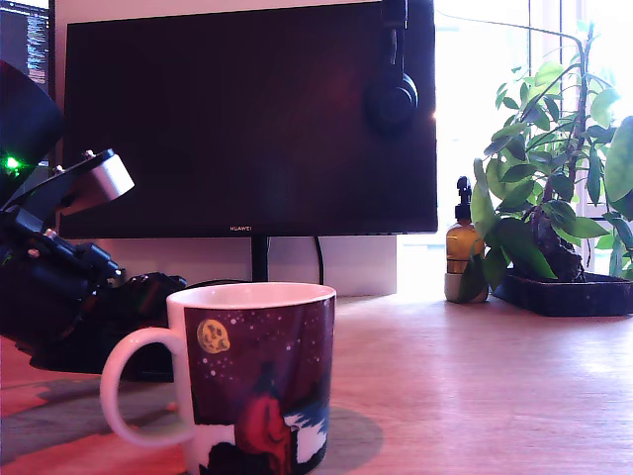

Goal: Pick up the coffee capsules from the table one by one and drop them inside the nearest coffee cup

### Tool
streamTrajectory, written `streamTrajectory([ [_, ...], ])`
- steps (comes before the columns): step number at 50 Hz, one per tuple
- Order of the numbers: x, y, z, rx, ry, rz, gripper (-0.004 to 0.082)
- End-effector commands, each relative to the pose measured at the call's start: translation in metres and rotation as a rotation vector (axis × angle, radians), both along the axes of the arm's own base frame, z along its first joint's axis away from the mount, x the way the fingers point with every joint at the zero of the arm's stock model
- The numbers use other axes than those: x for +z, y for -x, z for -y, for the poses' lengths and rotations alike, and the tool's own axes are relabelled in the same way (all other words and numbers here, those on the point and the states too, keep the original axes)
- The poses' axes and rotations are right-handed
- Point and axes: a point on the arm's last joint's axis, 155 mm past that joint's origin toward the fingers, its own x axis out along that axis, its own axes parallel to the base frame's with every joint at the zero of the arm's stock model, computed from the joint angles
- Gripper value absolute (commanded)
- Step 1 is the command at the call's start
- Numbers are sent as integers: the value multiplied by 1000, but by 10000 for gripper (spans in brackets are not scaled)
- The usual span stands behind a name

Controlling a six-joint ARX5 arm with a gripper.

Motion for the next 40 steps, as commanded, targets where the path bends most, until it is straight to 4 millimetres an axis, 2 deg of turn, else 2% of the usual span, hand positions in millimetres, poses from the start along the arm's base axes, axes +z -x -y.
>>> streamTrajectory([
  [1, 0, -3, -6, 13, -14, 13, 567],
  [25, 0, -6, -9, 10, -45, 40, 567],
  [40, 9, -21, -20, 35, -66, 111, 567],
])
